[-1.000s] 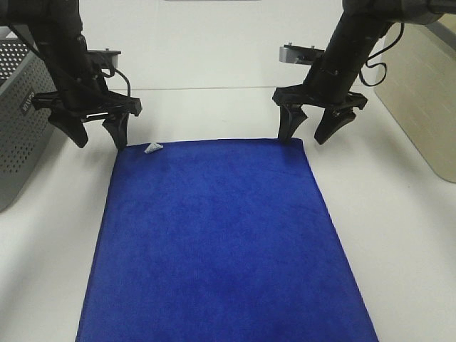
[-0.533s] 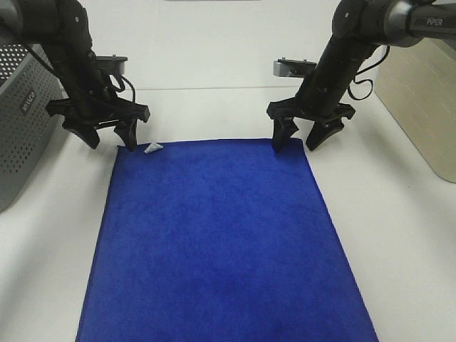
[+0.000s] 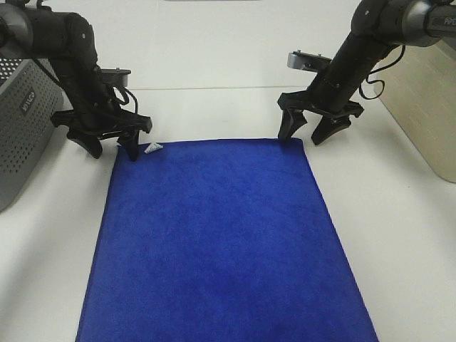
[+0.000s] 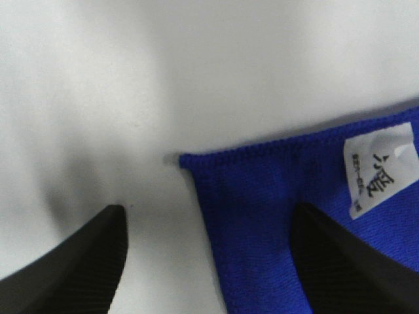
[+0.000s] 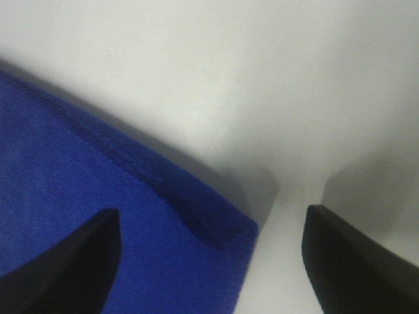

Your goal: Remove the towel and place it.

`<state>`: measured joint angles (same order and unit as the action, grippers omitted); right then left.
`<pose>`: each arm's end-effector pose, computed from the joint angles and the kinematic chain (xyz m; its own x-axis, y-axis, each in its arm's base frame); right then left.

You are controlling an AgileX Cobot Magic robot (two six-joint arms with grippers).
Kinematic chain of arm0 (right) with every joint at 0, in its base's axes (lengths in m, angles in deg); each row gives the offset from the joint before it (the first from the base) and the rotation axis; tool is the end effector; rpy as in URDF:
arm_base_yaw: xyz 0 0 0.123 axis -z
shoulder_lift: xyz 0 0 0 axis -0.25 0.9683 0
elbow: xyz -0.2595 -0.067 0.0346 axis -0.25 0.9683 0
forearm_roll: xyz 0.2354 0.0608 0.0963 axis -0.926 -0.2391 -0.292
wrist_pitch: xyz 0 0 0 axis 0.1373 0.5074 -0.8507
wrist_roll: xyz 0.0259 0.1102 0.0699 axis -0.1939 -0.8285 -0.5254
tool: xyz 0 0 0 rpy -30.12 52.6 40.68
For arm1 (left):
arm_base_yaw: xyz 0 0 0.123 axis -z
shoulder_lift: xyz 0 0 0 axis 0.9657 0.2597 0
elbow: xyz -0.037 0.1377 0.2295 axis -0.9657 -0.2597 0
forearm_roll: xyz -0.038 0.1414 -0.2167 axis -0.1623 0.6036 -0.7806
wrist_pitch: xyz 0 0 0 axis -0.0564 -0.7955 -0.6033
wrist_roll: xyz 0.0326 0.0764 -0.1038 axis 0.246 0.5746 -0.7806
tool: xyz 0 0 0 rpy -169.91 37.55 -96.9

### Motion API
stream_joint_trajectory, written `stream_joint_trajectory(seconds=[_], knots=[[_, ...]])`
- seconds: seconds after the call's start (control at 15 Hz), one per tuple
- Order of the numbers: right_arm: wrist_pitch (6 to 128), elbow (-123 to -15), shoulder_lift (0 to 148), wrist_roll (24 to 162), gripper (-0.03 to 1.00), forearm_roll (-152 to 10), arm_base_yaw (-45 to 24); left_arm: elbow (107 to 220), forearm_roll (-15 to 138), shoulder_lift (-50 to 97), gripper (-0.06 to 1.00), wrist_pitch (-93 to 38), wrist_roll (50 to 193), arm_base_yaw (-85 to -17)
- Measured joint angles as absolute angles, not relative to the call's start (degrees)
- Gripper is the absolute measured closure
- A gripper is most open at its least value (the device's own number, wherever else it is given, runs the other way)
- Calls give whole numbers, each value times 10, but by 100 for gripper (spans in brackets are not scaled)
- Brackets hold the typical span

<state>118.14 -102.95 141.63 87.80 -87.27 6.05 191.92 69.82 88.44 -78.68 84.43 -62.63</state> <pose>0.4916 0.1212 0.0634 -0.9514 -0.2236 -0.2117 -0.2857 0.8974 0.3361 0.4796 -0.1145 0.0492 -0.9812 0.1047 -0.1623 0.1203 0.9887 -0.0890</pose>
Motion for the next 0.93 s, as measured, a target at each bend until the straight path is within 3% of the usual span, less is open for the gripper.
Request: stream_joint_trajectory(seconds=[0.27,0.93], knots=[[1184,-1036,1434,885,22,-886,60,1919,699,885,19,-773,835,-626],[1199,-1043,1436,845,22,-814,59,1930,658,901,18,-773,882,-631]])
